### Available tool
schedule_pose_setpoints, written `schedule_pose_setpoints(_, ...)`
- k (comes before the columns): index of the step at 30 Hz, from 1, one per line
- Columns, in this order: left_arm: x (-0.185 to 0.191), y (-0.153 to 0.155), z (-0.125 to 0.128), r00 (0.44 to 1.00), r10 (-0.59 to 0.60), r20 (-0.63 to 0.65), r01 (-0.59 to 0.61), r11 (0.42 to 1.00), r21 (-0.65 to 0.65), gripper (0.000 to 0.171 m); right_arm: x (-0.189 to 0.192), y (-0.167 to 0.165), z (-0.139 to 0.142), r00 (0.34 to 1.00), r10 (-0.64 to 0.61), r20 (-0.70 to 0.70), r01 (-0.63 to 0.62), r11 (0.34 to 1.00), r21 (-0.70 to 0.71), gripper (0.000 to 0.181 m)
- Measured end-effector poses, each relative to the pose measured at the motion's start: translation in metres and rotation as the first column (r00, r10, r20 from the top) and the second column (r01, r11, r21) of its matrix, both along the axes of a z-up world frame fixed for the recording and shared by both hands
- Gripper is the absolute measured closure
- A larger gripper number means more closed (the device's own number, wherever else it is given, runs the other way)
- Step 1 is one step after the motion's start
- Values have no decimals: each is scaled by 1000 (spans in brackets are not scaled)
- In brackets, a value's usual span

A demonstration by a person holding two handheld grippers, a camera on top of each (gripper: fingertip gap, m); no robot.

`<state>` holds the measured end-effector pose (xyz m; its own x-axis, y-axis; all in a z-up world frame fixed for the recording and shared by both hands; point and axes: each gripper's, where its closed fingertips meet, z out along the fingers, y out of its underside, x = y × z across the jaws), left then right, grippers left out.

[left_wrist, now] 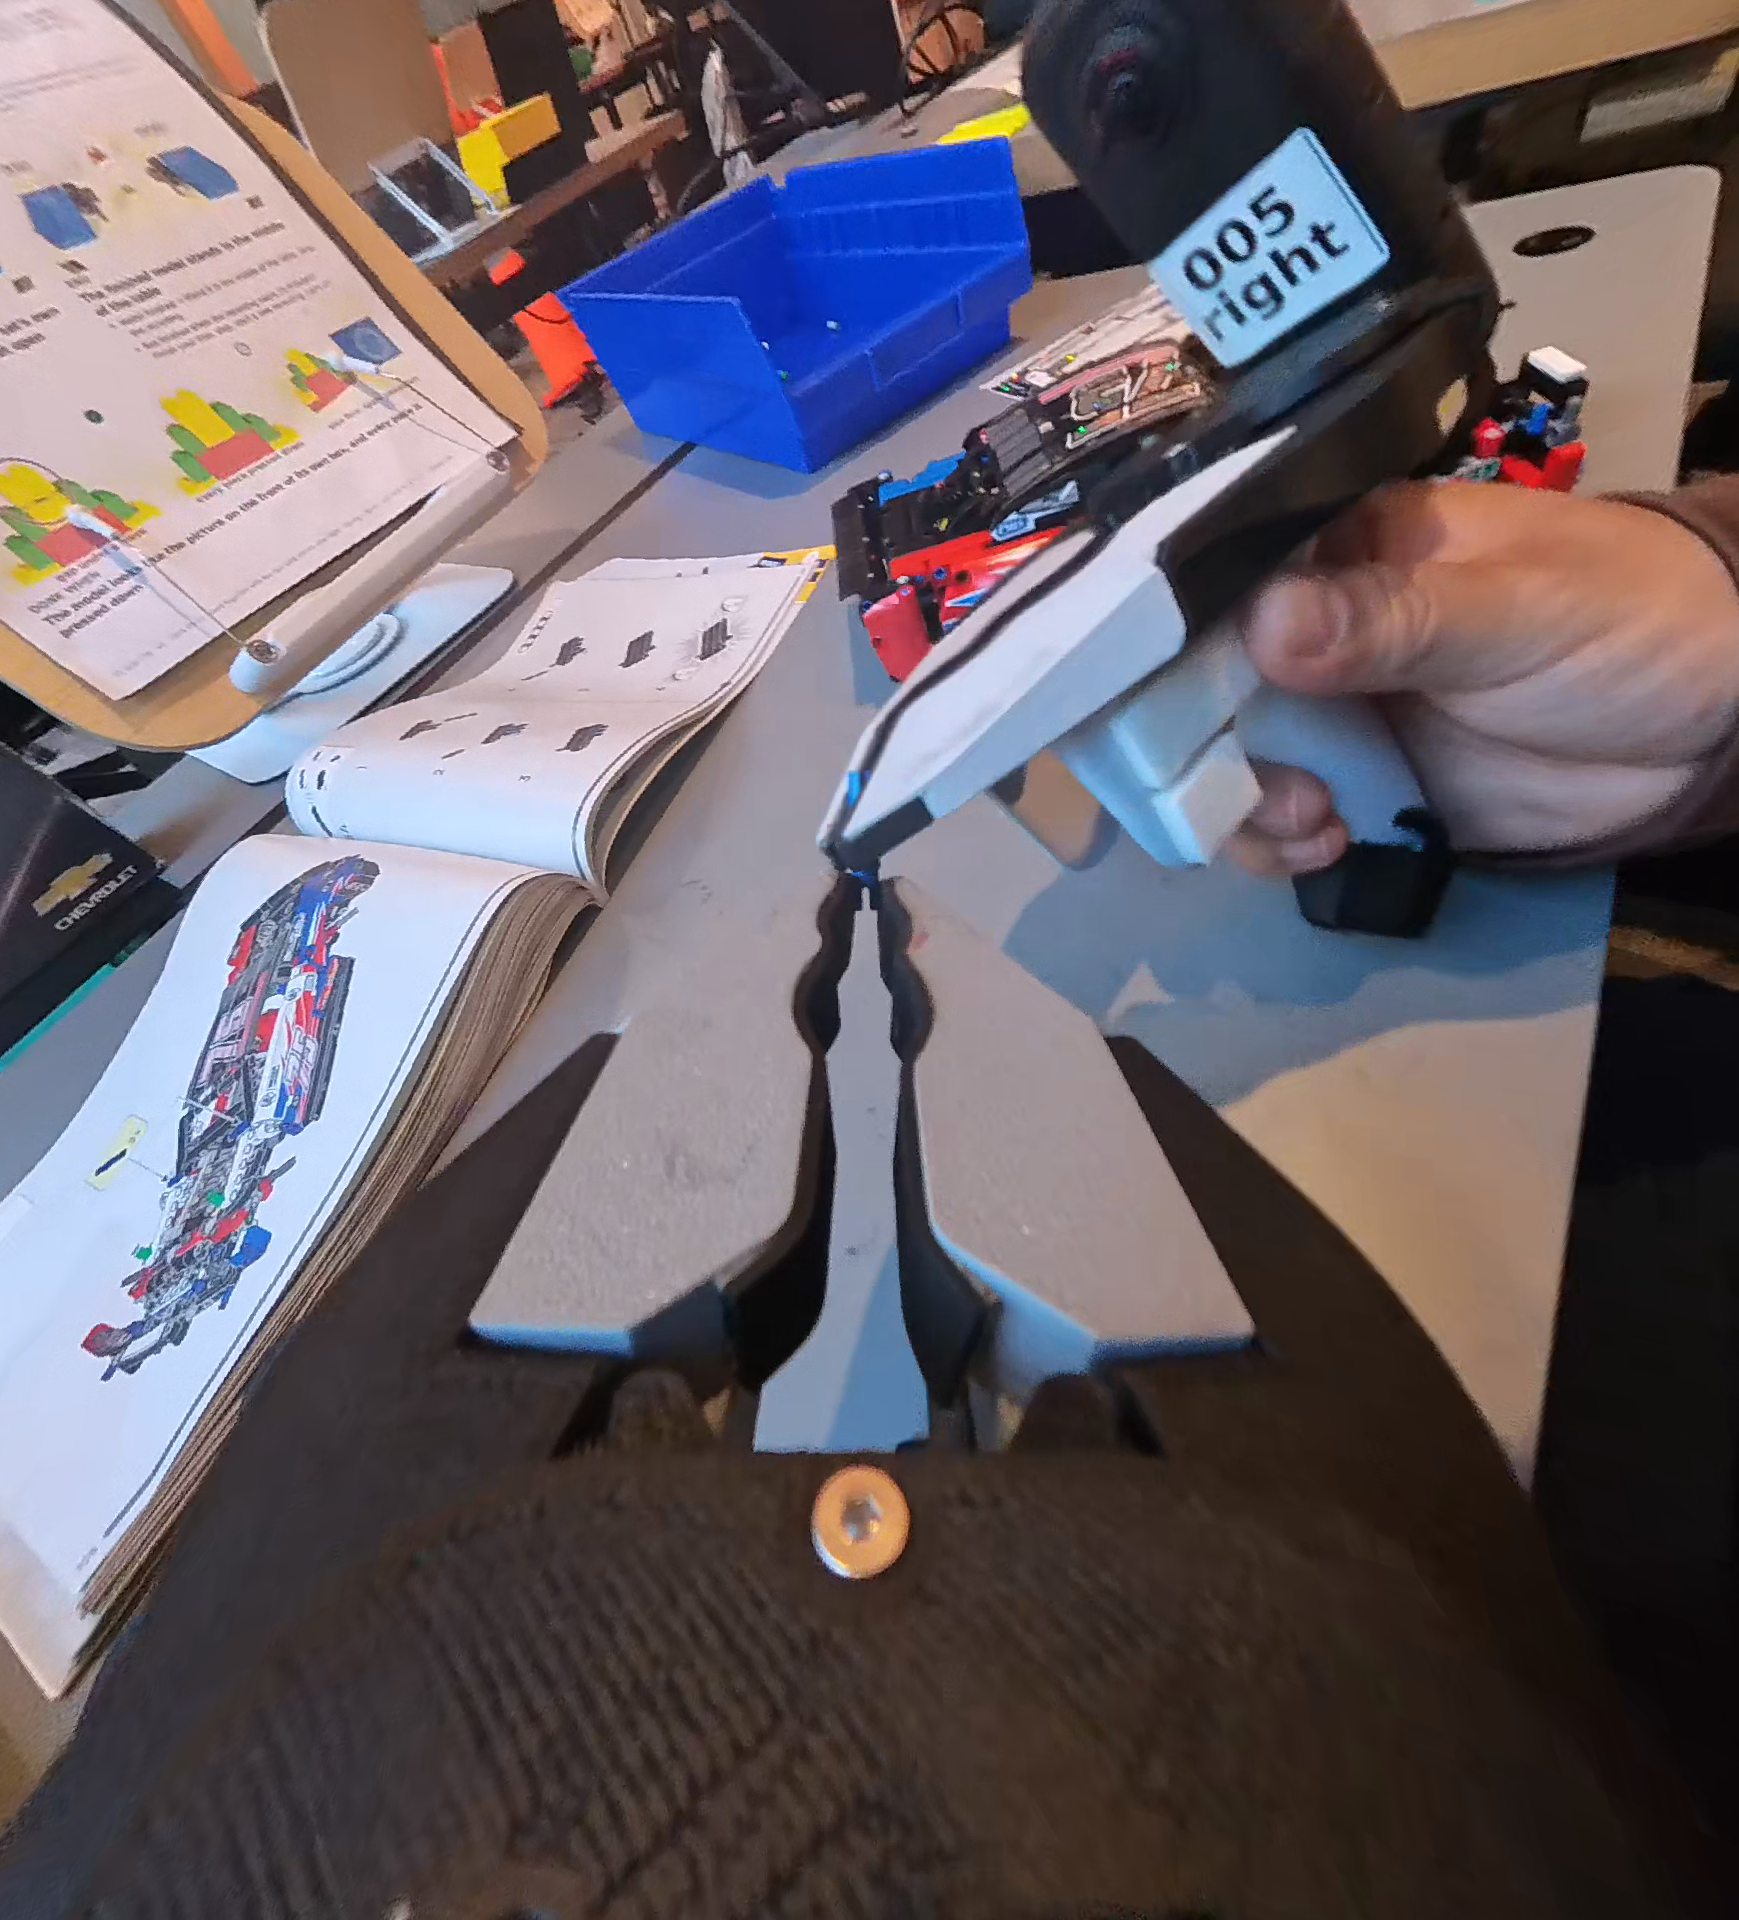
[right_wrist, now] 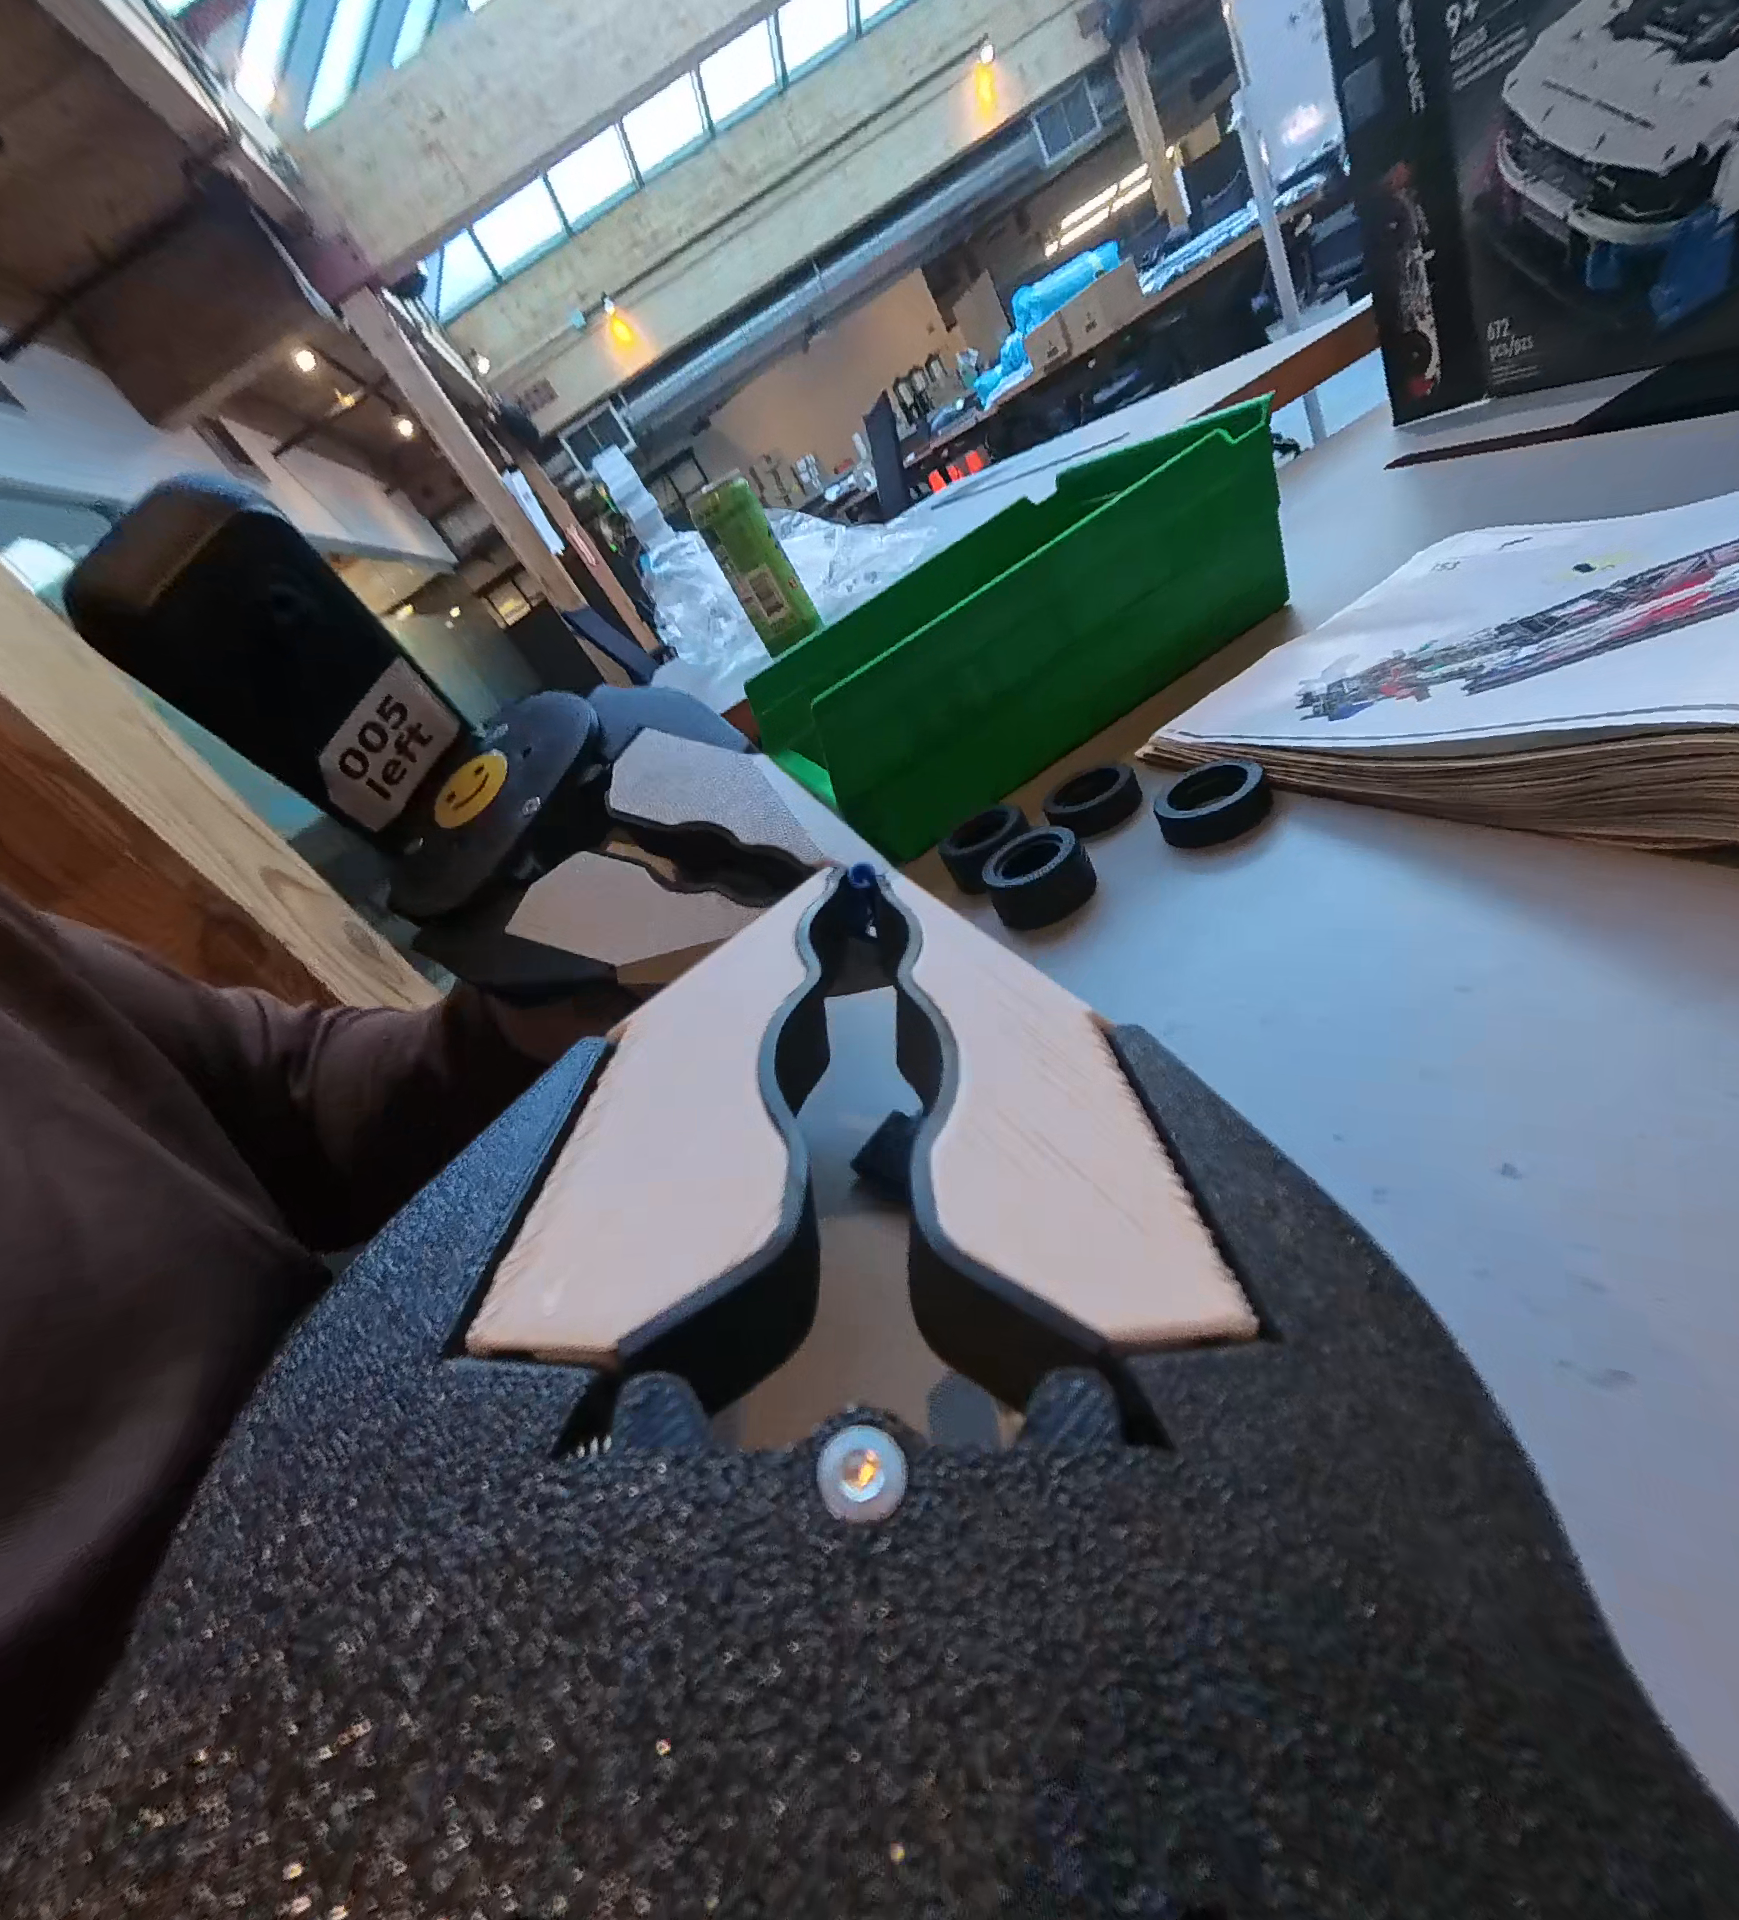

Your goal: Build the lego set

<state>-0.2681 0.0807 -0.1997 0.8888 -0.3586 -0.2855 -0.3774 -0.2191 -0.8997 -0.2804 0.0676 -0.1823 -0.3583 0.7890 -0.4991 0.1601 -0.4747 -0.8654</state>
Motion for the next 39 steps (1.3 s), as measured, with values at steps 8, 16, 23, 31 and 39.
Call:
schedule_pose_setpoints(8, -7, -1, -42, 987, -116, -108, 105, 989, -102, 170, -3, 1, -35, 980, 80, 184, -113, 978, 174, 169)
schedule_pose_setpoints(16, -35, 4, -76, 940, -106, -325, 46, 982, -185, 169, 0, 27, -54, 966, 25, 259, -116, 932, 343, 163)
schedule_pose_setpoints(23, -38, -4, -86, 859, -178, -480, 87, 975, -206, 169, 4, 15, -70, 948, 63, 311, -214, 852, 479, 161)
schedule_pose_setpoints(31, -18, -26, -81, 774, -285, -565, 199, 957, -211, 169, 5, -23, -91, 942, 34, 333, -285, 604, 744, 162)
schedule_pose_setpoints(39, -13, -35, -91, 752, -317, -578, 191, 944, -268, 170, 6, -29, -99, 940, -28, 340, -277, 519, 808, 177)
